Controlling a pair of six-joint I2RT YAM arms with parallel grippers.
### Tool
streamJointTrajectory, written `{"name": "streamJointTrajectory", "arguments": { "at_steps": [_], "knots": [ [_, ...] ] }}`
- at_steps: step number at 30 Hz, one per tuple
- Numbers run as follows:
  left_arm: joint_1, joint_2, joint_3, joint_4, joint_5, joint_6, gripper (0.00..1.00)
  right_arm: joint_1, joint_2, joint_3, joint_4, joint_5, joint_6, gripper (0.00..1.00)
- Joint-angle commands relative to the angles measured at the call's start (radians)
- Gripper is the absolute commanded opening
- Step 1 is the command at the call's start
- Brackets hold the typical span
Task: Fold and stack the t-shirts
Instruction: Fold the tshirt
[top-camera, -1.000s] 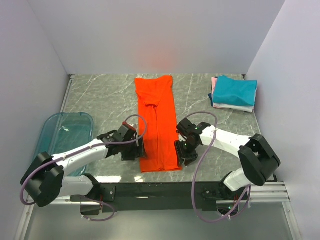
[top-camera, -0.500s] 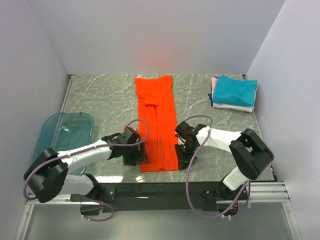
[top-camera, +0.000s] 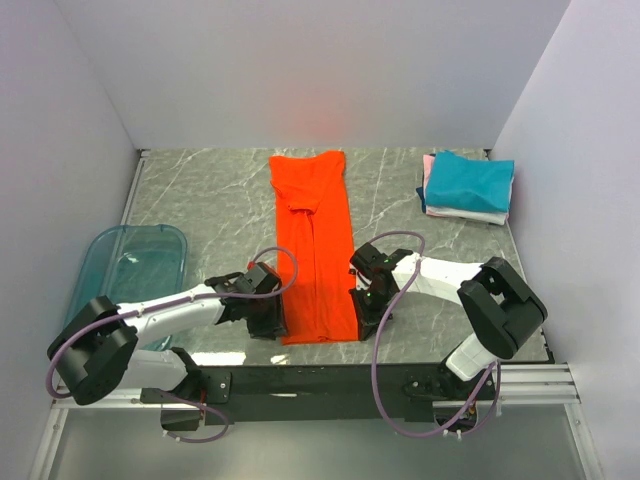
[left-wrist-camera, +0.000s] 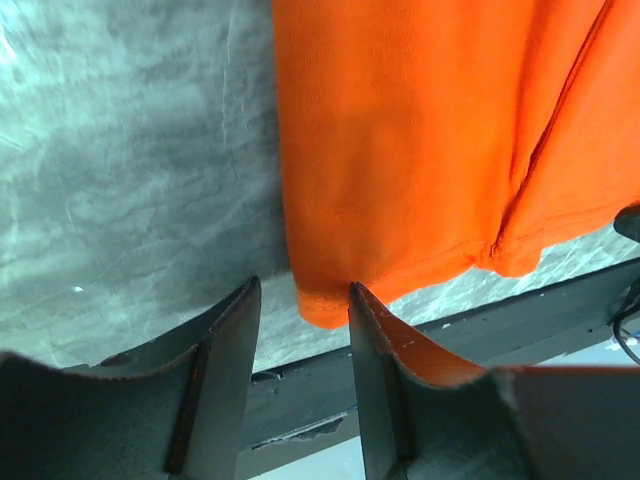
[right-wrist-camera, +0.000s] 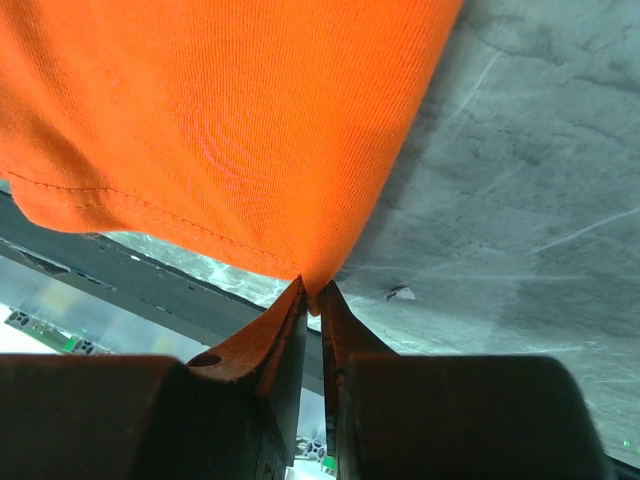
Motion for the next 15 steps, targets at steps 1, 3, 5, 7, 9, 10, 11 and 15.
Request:
{"name": "streamJointTrajectory", "arguments": {
  "at_steps": [1,3,5,7,9,10,11,15],
  "knots": [
    [-0.014,-0.018,-0.019,0.002,0.016,-0.027,0.47,-0.003,0.007,-0.004,0.010,0.004,-0.005,0.16],
    [-0.014,-0.018,-0.031,0.021,0.022,-0.032,0.47,-0.003,0.005,-0.004,0.012,0.002,-0.003,0.16],
    [-0.016,-0.008,-0.034,0.042,0.030,-0.033,0.47,-0.003,0.004,-0.004,0.012,0.004,-0.002,0.16],
    [-0.017,0.010,-0.036,0.050,0.032,-0.029,0.46,-0.004,0.005,-0.008,0.012,0.004,-0.002,0.16],
    [-0.019,0.022,-0.034,0.051,0.032,-0.027,0.43,-0.003,0.005,-0.008,0.012,0.005,-0.002,0.16],
    [-0.020,0.036,-0.031,0.047,0.032,-0.027,0.41,-0.003,0.004,-0.009,0.010,0.005,-0.002,0.16],
    [-0.020,0.042,-0.028,0.042,0.030,-0.027,0.37,-0.003,0.002,-0.008,0.012,0.005,0.000,0.15],
    [-0.028,0.059,-0.026,0.022,0.018,-0.036,0.27,-0.001,0.003,-0.009,0.010,0.007,0.000,0.13]
  ]
}}
